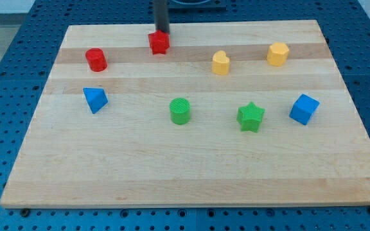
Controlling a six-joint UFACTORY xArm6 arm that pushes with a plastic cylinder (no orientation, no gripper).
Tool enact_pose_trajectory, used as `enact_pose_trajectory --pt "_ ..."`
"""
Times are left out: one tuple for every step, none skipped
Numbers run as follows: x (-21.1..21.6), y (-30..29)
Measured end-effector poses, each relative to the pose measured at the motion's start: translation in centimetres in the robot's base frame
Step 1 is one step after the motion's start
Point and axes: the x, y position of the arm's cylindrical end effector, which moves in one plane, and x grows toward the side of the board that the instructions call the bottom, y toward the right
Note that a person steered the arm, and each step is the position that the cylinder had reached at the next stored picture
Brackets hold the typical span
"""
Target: Slide the red star to the red circle
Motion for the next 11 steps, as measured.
enact_pose_trajectory --pt "0.3 0.6" --pt "-0.4 4.0" --pt "0.4 4.1" --pt "0.6 -2.7" --pt "2.5 -9.9" --pt "2.7 -9.9" --pt "0.2 -5.5" --pt "0.4 1.9" --pt "1.9 2.0" --pt "4.4 -4.5" --pt "5.7 -10.1"
